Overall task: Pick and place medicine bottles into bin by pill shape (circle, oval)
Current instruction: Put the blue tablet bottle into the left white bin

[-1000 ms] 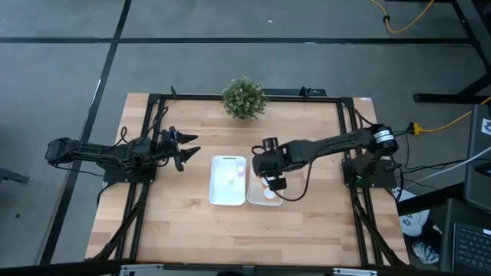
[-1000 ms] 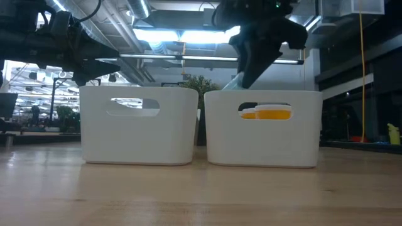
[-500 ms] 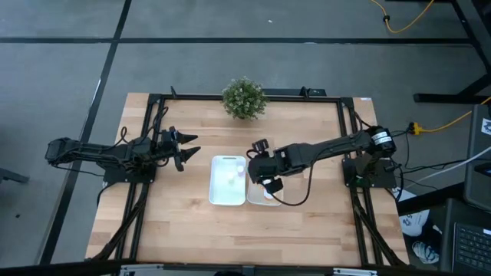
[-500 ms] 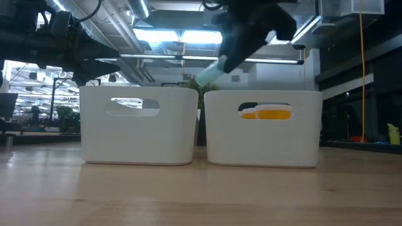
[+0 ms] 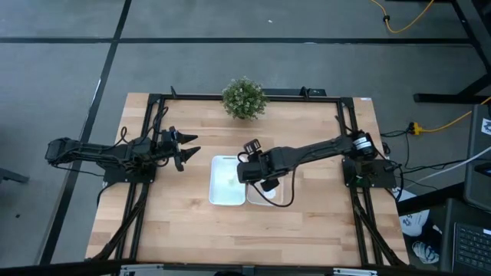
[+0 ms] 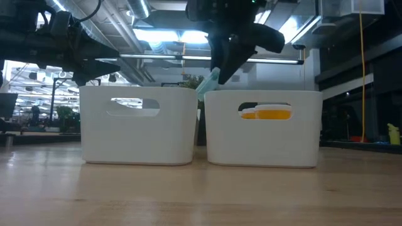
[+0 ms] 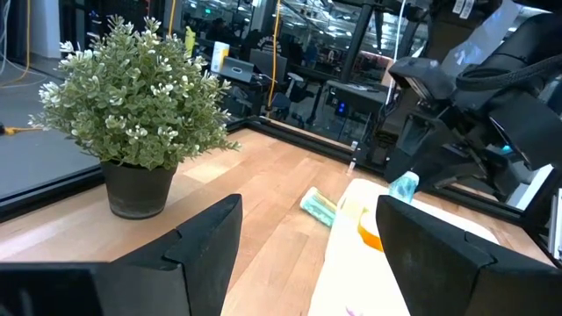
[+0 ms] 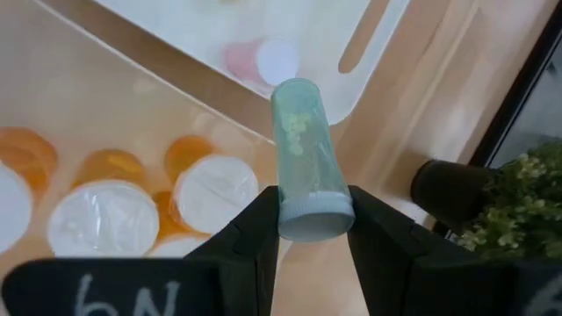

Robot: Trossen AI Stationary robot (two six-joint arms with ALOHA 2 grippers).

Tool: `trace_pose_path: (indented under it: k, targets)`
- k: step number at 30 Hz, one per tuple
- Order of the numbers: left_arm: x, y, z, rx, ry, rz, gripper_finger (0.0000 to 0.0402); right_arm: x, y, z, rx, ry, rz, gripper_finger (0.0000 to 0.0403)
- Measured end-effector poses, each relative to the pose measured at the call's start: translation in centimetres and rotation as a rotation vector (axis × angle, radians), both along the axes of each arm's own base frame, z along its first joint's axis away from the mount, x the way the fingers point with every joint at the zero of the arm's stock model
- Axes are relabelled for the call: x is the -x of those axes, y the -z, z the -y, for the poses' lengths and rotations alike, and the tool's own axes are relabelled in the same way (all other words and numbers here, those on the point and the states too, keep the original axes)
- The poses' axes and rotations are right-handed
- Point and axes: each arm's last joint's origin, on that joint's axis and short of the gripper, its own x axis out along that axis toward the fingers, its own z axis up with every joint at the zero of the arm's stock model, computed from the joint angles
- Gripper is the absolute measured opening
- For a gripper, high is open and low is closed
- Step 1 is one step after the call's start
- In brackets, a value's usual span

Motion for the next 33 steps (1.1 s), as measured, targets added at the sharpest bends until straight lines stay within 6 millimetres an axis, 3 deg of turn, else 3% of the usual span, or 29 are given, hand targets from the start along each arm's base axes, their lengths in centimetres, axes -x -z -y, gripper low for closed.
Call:
trace_pose_path:
  k: [11, 21, 27, 33]
  targets:
    - [0.0, 0.0, 0.0, 0.000, 0.000, 0.000, 0.0255, -0.2, 0.0, 0.0, 0.044, -0.058, -0.015, 0.0116]
    - [0.0, 0.0, 0.0, 0.000, 0.000, 0.000, 0.0255, -1.3, 1.2, -0.3, 0.140, -0.295, -0.088, 0.0116]
    - [0.0, 0.0, 0.0, 0.000, 0.000, 0.000, 0.0255, -1.9, 2.9, -1.3, 0.320, -0.330, -0.144, 0.0116]
    - [0.0, 0.0, 0.0, 0.000, 0.000, 0.000, 0.0255, -1.8, 2.7, -3.0, 0.441, -0.320, -0.098, 0.0116]
